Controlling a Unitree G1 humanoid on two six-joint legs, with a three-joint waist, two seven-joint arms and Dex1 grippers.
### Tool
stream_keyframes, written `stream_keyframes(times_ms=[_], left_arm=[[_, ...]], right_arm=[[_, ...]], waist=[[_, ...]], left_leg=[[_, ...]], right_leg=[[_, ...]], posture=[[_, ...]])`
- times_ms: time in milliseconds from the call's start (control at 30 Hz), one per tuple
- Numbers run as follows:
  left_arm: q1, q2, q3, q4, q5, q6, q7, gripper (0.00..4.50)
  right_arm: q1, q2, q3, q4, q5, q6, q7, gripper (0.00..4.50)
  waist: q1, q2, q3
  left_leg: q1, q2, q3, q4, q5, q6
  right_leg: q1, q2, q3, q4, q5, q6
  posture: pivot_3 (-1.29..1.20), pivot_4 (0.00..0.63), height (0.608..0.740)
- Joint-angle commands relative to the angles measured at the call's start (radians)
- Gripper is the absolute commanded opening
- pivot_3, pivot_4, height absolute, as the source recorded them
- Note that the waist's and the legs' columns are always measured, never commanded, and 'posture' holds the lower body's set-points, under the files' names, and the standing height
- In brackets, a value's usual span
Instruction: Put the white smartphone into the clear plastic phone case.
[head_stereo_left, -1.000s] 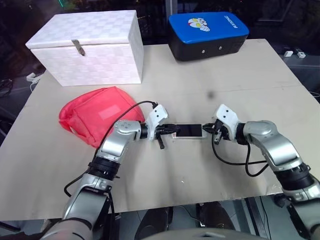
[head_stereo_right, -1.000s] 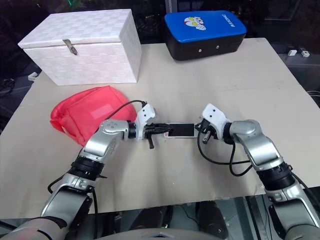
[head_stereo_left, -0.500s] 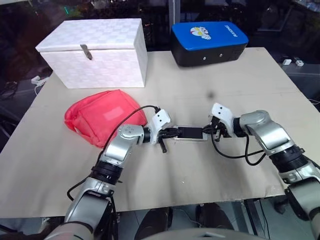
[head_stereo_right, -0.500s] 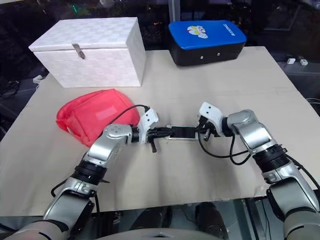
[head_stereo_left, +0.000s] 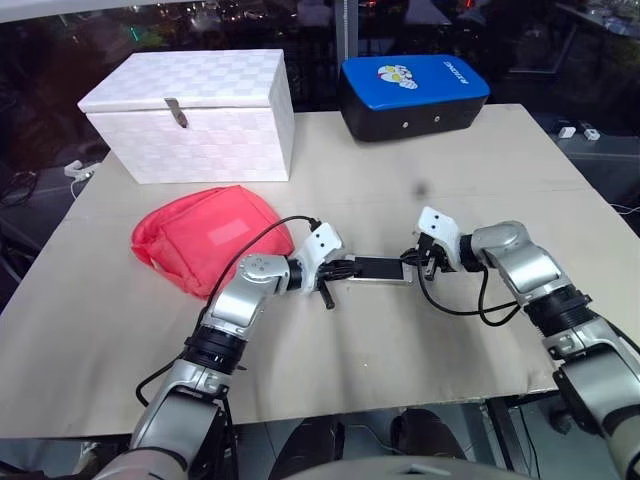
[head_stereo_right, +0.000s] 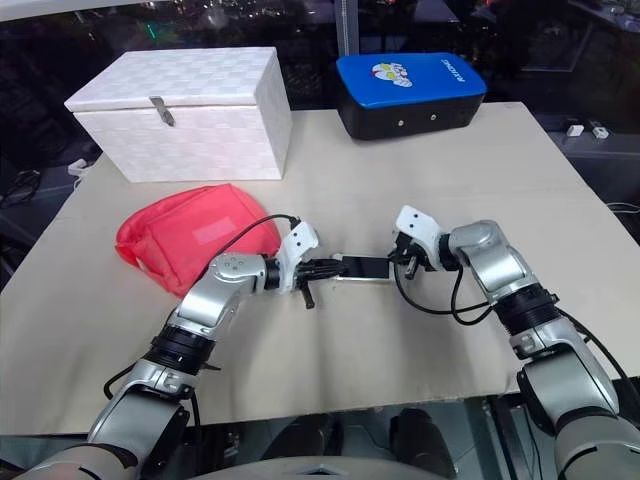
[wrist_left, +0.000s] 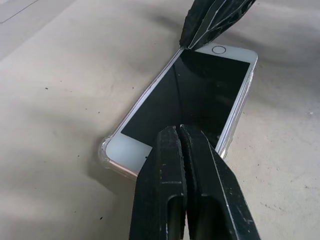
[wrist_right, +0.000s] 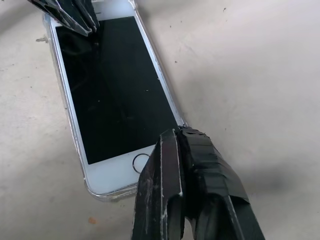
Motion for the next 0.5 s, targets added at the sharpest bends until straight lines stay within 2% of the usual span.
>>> stream_keyframes(times_ms=[33, 200, 267, 367, 500], left_arm=[[0.021, 0.004, -0.019, -0.019, 0.012, 0.011, -0.002, 0.09], [0.027, 0.009, -0.022, -0.024, 0.016, 0.009, -0.007, 0.09], [0.026, 0.009, -0.024, -0.024, 0.017, 0.007, -0.010, 0.09], [0.022, 0.006, -0.025, -0.026, 0.016, 0.009, -0.011, 0.09], [0.022, 0.006, -0.026, -0.029, 0.016, 0.011, -0.011, 0.09]], right_arm=[[0.063, -0.012, -0.092, -0.155, 0.109, 0.034, 0.028, 0.00], [0.133, -0.100, -0.114, -0.357, 0.170, 0.179, 0.052, 0.00], [0.157, -0.137, -0.083, -0.394, 0.168, 0.221, 0.065, 0.00], [0.154, -0.157, 0.012, -0.326, 0.063, 0.204, 0.027, 0.00], [0.128, -0.146, 0.077, -0.280, 0.033, 0.210, 0.038, 0.00]], waist=[[0.000, 0.006, 0.006], [0.001, 0.011, 0.011], [0.002, 0.010, 0.012], [0.001, 0.010, 0.013], [0.001, 0.010, 0.013]], left_leg=[[-0.002, 0.000, 0.000, 0.000, 0.000, 0.000], [-0.018, 0.000, 0.000, 0.002, 0.003, -0.005], [-0.019, 0.000, 0.000, 0.002, 0.003, -0.005], [-0.019, 0.000, 0.000, 0.002, 0.002, -0.003], [-0.017, 0.000, 0.000, 0.001, 0.000, -0.001]], right_leg=[[-0.001, 0.000, 0.000, 0.000, 0.000, 0.000], [-0.017, -0.001, 0.000, 0.002, 0.000, 0.000], [-0.017, -0.001, 0.000, 0.001, 0.000, 0.000], [-0.017, -0.001, 0.000, 0.000, 0.000, 0.000], [-0.015, -0.001, 0.000, 0.000, 0.000, 0.000]], posture=[[0.00, 0.150, 0.740], [0.00, 0.150, 0.740], [0.00, 0.150, 0.740], [0.00, 0.150, 0.740], [0.00, 0.150, 0.740]])
